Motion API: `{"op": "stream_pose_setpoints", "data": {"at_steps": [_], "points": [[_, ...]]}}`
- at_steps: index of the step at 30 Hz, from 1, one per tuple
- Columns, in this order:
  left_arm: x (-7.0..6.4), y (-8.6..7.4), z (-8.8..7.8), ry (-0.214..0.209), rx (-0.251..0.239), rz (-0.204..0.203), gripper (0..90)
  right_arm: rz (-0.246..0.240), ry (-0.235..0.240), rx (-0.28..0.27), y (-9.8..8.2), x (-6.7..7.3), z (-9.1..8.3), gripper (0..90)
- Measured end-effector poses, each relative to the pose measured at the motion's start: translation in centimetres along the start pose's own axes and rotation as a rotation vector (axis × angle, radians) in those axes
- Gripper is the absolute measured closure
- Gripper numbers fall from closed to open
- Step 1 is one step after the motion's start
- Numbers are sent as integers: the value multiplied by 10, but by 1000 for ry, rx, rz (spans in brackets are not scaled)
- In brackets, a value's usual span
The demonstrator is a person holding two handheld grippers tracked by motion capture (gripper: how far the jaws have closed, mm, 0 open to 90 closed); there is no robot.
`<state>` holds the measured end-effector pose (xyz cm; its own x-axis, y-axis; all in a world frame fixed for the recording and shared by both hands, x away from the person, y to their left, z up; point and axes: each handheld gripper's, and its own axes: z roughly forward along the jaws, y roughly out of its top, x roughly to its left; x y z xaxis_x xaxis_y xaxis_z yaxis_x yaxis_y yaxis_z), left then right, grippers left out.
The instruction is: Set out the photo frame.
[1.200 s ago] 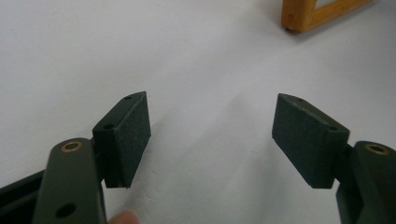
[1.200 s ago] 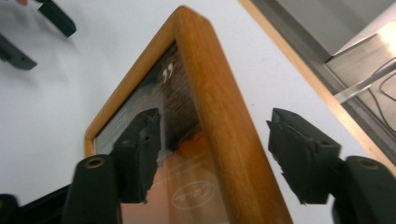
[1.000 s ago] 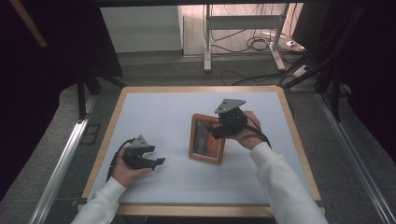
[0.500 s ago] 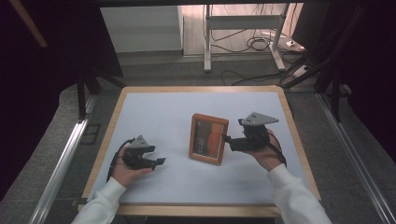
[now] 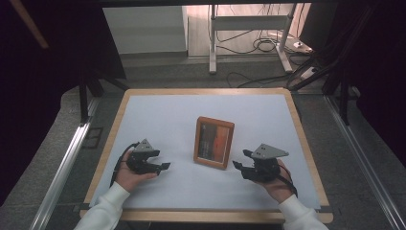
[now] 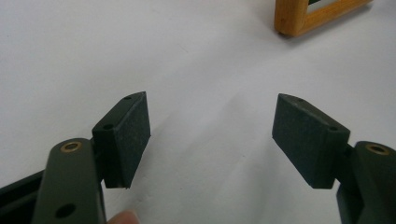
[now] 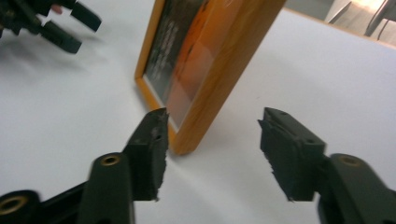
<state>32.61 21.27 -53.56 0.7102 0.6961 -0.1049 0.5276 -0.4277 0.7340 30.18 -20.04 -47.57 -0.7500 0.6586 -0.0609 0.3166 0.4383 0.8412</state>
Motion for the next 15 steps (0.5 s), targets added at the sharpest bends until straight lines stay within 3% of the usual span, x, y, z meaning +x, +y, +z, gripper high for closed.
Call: {"op": "stream_pose_setpoints", "data": {"at_steps": [1, 3, 4, 5, 8, 15], "points": [[0, 0, 0, 0, 0, 0, 277, -17, 25, 14, -2, 3, 1, 568], [0, 0, 0, 0, 1, 0, 277, -30, 34, 23, -2, 5, 2, 607], [0, 0, 0, 1, -1, 1, 277, -51, 72, 49, -3, 7, 5, 723], [0, 0, 0, 1, -1, 1, 277, -51, 72, 49, -3, 7, 5, 723], [-1, 0, -1, 2, -3, 2, 277, -87, 107, 90, -6, 14, 14, 879], [-1, 0, -1, -1, -5, 1, 277, -120, 131, 139, -8, 21, 32, 897]]}}
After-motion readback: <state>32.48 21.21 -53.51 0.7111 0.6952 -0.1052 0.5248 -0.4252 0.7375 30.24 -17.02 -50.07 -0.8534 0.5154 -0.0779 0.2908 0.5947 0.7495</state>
